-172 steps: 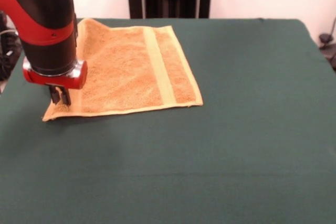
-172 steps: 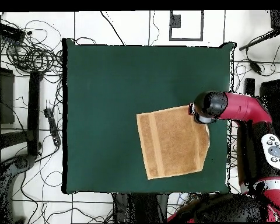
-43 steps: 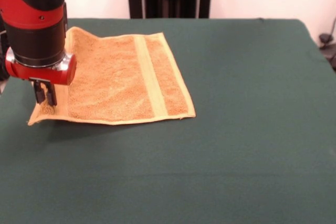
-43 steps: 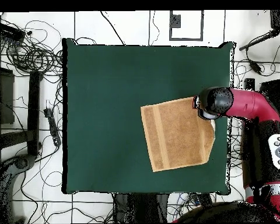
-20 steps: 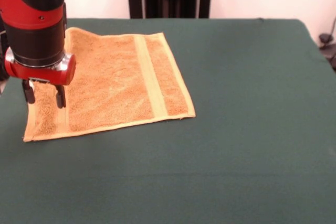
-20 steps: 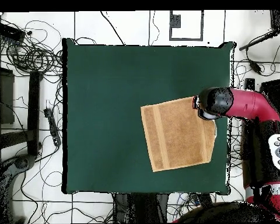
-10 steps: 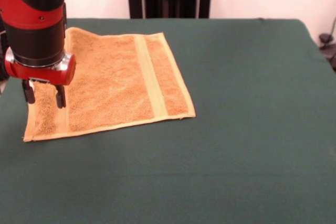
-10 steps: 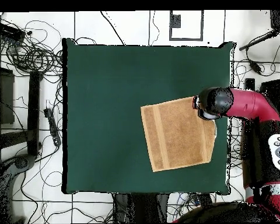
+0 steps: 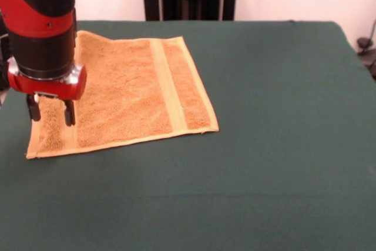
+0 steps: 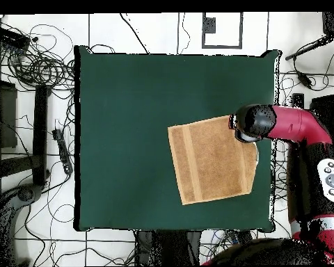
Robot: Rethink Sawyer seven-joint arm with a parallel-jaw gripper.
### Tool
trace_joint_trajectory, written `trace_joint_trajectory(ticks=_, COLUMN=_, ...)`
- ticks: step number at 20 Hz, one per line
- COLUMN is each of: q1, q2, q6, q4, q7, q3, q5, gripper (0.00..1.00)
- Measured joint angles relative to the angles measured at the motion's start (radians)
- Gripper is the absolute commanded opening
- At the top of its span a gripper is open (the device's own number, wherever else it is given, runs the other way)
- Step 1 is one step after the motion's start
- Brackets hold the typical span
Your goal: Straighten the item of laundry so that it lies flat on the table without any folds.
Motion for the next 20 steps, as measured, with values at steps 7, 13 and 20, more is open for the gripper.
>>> trace_joint_trajectory(ticks=7, q1=0.022, q2=0.090, q6=-0.036, q4=-0.066, q7=0.000, q3=0.000, q5=-0.011, gripper=1.00)
trace_joint_trajectory(ticks=13, q1=0.033, q2=0.104, q6=0.020, q4=-0.109, q7=0.000, q3=0.000, q5=-0.006, gripper=1.00)
trace_joint_trajectory(ticks=20, q1=0.037, q2=0.112, q6=0.045, q4=-0.127, q7=0.000, q3=0.000, q5=-0.003, gripper=1.00)
